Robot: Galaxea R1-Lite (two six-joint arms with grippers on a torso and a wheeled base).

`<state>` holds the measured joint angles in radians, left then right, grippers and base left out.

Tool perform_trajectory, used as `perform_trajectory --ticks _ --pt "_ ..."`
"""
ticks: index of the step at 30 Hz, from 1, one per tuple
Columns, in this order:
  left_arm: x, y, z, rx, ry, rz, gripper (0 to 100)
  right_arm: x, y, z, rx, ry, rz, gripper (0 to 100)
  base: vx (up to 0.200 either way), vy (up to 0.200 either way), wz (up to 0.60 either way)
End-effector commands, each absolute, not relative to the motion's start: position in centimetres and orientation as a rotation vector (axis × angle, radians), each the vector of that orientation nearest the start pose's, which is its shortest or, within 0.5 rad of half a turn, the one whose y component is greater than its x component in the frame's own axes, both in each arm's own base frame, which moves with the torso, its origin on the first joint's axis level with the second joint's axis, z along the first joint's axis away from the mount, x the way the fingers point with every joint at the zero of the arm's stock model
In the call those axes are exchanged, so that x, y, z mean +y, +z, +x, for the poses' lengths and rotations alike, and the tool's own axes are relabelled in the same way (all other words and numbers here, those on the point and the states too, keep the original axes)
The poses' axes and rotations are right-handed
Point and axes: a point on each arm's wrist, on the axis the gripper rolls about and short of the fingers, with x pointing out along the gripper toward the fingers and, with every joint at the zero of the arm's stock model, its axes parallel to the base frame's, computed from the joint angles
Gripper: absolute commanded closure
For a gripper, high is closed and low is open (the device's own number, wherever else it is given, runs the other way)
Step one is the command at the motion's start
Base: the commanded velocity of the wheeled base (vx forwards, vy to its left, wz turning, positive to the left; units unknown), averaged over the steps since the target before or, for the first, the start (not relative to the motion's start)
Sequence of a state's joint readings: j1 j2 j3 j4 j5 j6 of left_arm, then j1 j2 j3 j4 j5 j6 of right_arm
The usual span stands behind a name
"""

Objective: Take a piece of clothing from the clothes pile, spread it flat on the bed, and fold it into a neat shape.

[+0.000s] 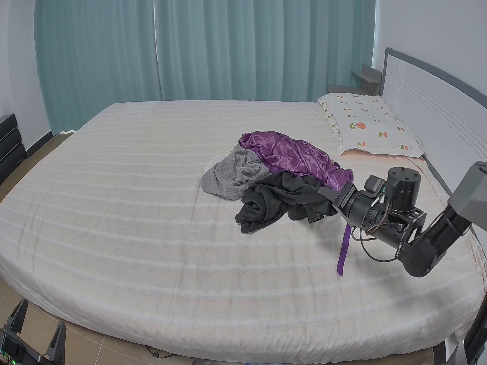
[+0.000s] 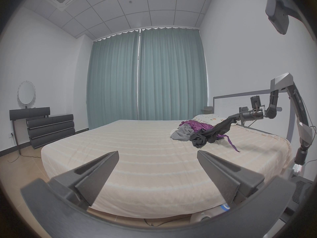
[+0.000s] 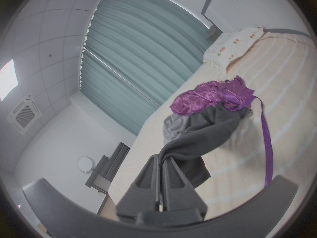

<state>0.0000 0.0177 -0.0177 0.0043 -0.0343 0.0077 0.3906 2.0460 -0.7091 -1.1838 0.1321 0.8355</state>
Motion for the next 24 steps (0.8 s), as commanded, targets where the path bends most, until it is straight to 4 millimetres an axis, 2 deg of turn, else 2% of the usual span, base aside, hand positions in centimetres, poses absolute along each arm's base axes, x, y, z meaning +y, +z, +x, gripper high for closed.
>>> perform_trajectory --ticks 1,6,14,15,16,17,18,19,20,21,22,23,24 --pt "-0.1 7.5 -2.3 0.001 -0.041 0.025 0 13.8 13.8 30.1 0.269 0.500 0.807 100 0.000 0.000 0.00" --pt "-0.1 7.5 -2.3 -0.002 -0.049 0.092 0 14.0 17.0 28.4 0.182 0.571 0.819 100 0.000 0.000 0.00" --pt "-0.1 7.6 -2.3 -0.005 -0.046 0.075 0 14.0 21.4 26.2 0.046 0.676 0.834 100 0.000 0.000 0.00" --pt "-0.1 8.5 -2.5 -0.047 -0.042 0.048 0 14.1 22.4 26.1 0.018 0.691 0.839 100 0.000 0.000 0.00" --pt "-0.1 11.1 -3.0 -0.126 -0.043 0.004 0 14.1 22.9 26.0 0.002 0.698 0.841 100 0.000 0.000 0.00" --pt "-0.1 14.9 -3.2 -0.188 -0.050 -0.076 0 14.1 23.3 26.0 -0.009 0.706 0.843 100 0.000 0.000 0.00" --pt "-0.1 17.7 -2.8 -0.199 -0.056 -0.146 0 14.2 23.6 26.1 -0.013 0.713 0.843 100 0.000 0.000 0.00" --pt "-0.1 18.7 -2.4 -0.188 -0.057 -0.173 0 14.3 23.7 26.0 -0.014 0.720 0.842 100 0.000 0.000 0.00" --pt "-0.1 20.8 -0.8 -0.136 -0.068 -0.242 0 14.9 23.5 25.7 0.001 0.735 0.839 100 0.000 0.000 0.00" --pt "-0.1 21.0 -0.5 -0.124 -0.070 -0.246 0 15.0 23.5 25.6 0.002 0.739 0.838 100 0.000 0.000 0.00" --pt "-0.1 21.0 1.7 -0.012 -0.070 -0.242 0 15.4 23.6 25.3 -0.001 0.753 0.829 100 0.000 0.000 0.00" --pt "-0.1 21.0 1.7 -0.012 -0.070 -0.242 0 15.4 23.6 25.3 -0.001 0.753 0.829 100 0.000 0.000 0.00" --pt "-0.3 20.2 3.9 0.106 -0.116 -0.228 0 15.4 24.1 25.0 -0.015 0.762 0.830 100 0.000 0.000 0.00"
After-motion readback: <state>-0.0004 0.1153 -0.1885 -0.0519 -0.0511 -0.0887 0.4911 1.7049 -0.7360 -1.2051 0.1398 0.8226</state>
